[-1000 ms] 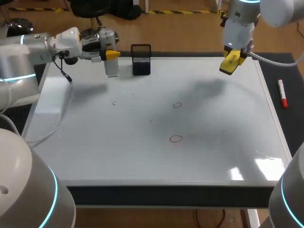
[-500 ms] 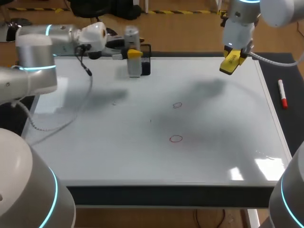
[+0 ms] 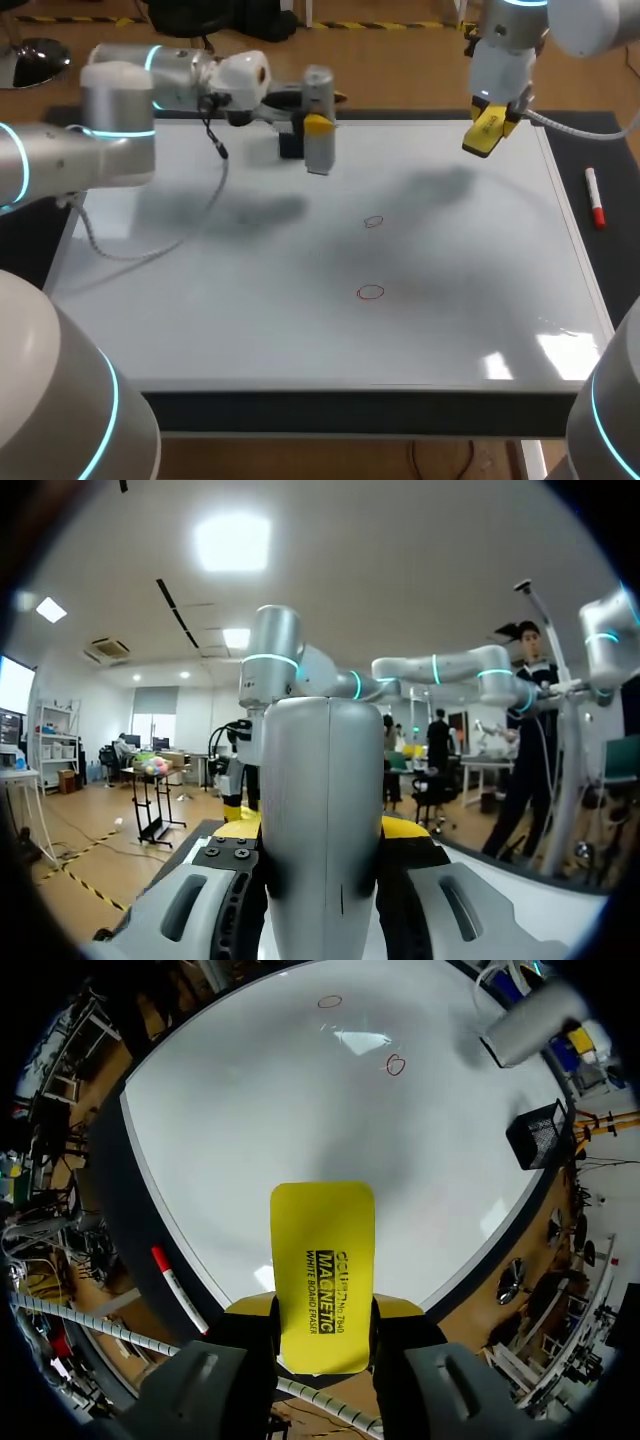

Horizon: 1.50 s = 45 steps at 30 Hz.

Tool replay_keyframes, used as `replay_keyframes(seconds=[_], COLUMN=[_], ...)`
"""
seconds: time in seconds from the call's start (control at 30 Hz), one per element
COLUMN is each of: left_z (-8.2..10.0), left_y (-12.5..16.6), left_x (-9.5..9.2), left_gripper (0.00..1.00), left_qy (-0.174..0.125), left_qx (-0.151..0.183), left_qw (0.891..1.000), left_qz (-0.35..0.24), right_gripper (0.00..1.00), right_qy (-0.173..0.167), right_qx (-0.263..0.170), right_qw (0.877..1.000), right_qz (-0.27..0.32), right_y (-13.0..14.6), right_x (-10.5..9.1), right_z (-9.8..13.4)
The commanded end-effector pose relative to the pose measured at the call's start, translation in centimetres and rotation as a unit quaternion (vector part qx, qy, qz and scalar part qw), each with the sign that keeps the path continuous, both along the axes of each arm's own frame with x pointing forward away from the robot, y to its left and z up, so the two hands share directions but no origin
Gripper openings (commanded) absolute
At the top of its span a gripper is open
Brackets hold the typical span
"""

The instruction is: Pick up the inspection probe, press it on each red-marked spot on the whiteboard one by one, put down the probe, pick up the eraser, and wipe off all the red marks.

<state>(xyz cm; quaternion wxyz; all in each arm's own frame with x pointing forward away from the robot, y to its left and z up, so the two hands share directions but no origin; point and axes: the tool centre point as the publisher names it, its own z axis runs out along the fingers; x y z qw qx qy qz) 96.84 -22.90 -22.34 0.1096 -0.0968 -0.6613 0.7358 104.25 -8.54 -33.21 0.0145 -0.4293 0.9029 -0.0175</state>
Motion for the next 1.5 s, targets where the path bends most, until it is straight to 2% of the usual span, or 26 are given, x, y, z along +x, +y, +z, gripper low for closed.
replay_keyframes(seconds=[0.03, 0.33, 1.0, 1.5], left_z=[-0.5, -1.2, -4.4, -5.8], left_y=[-2.2, -4.1, -7.6, -8.7], left_x=[0.0, -1.7, -4.5, -5.1], left_gripper=[0.0, 0.0, 0.0, 0.0], left_qy=[-0.001, -0.001, 0.029, 0.037], left_qx=[-0.003, 0.003, 0.005, 0.002], left_qw=[0.998, 0.995, 0.987, 0.983], left_qz=[-0.06, -0.102, -0.159, -0.179], right_gripper=[0.0, 0.0, 0.0, 0.0], right_qy=[0.0, 0.0, 0.0, 0.0], right_qx=[-0.002, -0.002, -0.002, -0.002], right_qw=[1.0, 1.0, 1.0, 1.0], right_qz=[0.001, 0.001, 0.001, 0.001], right_y=[-0.1, -0.1, -0.1, -0.1], right_x=[0.0, 0.0, 0.0, 0.0], right_z=[0.1, 0.1, 0.1, 0.1])
